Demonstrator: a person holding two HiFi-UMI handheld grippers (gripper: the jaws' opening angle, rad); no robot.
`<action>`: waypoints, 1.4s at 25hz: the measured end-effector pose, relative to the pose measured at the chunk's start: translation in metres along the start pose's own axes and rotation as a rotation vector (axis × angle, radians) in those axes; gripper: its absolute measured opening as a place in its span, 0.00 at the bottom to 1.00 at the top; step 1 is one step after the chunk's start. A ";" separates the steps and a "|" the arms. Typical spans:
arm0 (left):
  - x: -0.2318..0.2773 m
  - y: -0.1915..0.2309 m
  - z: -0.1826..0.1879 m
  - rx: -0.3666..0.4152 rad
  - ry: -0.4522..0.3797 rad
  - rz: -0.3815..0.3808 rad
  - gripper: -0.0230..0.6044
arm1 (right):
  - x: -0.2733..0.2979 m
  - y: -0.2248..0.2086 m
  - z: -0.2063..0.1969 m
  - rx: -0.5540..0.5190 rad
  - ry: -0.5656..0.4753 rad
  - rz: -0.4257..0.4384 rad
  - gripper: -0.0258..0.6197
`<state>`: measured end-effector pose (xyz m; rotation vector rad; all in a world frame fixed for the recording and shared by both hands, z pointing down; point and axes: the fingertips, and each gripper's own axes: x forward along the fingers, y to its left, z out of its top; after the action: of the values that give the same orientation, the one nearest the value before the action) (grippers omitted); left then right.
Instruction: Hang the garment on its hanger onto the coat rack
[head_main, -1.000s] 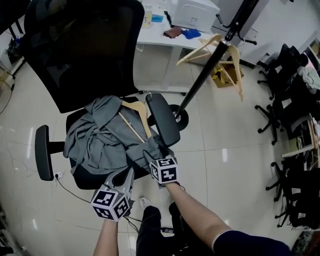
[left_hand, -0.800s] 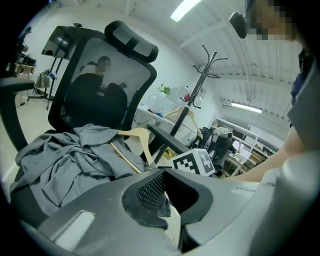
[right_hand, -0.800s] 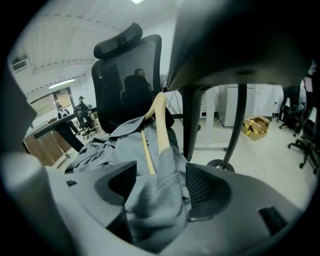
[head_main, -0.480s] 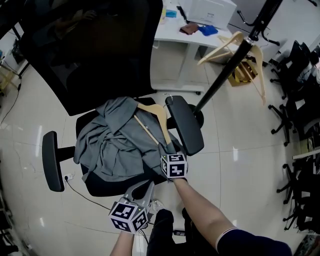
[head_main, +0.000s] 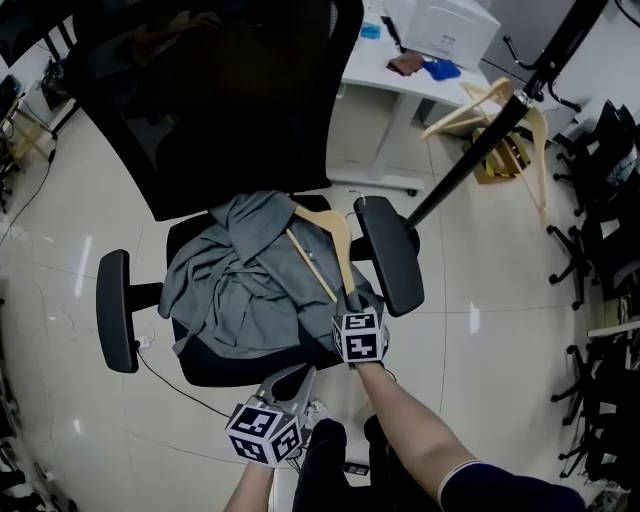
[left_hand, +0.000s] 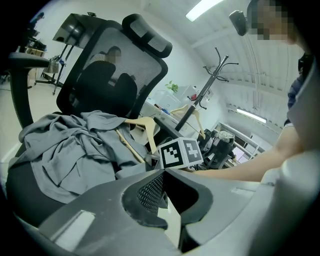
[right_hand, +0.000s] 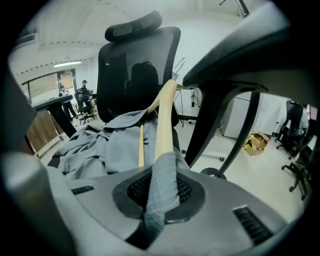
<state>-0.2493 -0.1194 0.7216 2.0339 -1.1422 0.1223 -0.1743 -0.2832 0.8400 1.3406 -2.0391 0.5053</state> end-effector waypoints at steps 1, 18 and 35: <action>0.000 -0.001 0.003 -0.001 -0.006 0.002 0.04 | -0.005 0.002 0.003 -0.008 -0.008 0.006 0.09; -0.050 -0.022 0.054 0.061 -0.161 0.067 0.04 | -0.134 0.030 0.108 -0.211 -0.398 0.067 0.09; -0.067 -0.110 0.189 0.333 -0.301 0.004 0.04 | -0.339 -0.032 0.197 -0.285 -0.617 0.157 0.09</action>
<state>-0.2575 -0.1685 0.4987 2.4044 -1.3837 0.0074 -0.1097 -0.1924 0.4627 1.2638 -2.6016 -0.1662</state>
